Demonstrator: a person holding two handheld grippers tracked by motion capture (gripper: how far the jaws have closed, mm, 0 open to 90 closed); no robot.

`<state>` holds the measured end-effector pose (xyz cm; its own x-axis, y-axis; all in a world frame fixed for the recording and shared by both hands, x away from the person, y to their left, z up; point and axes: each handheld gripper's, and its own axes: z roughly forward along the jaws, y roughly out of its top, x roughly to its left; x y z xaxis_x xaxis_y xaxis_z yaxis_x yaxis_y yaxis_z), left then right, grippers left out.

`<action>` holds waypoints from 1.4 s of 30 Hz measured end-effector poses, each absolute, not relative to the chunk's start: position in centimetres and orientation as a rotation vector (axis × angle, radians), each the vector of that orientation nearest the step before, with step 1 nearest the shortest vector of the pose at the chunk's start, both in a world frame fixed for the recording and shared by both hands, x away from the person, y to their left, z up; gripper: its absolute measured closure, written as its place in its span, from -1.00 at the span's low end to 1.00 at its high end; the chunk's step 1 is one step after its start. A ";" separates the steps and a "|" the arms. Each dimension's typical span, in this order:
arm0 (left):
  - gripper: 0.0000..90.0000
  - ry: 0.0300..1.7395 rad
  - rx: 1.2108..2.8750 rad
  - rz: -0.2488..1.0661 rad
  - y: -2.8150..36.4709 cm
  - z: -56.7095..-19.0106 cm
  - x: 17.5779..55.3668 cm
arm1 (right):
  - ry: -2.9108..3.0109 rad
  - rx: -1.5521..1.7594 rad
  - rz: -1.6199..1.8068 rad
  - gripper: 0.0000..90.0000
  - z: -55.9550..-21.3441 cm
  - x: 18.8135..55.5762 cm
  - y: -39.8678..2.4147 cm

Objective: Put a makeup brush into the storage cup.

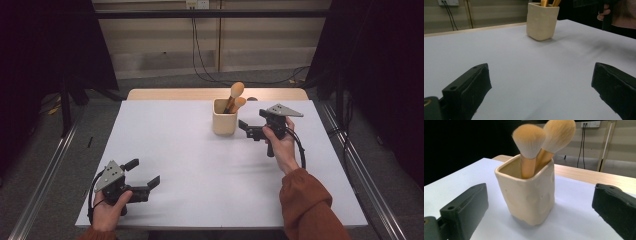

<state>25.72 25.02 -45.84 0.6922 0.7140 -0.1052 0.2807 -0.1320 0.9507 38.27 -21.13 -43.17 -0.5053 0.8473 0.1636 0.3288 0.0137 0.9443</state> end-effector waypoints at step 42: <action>-0.95 0.803 1.699 0.449 25.0 -45.6 25.0 | 1.781 1.148 1.478 -0.98 -44.0 29.0 -24.1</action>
<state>25.03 25.04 -45.57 0.6929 0.7123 -0.1122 0.2772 -0.1195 0.9533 28.99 -24.12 -44.05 -0.4833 0.8691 0.1049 0.2636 0.0302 0.9642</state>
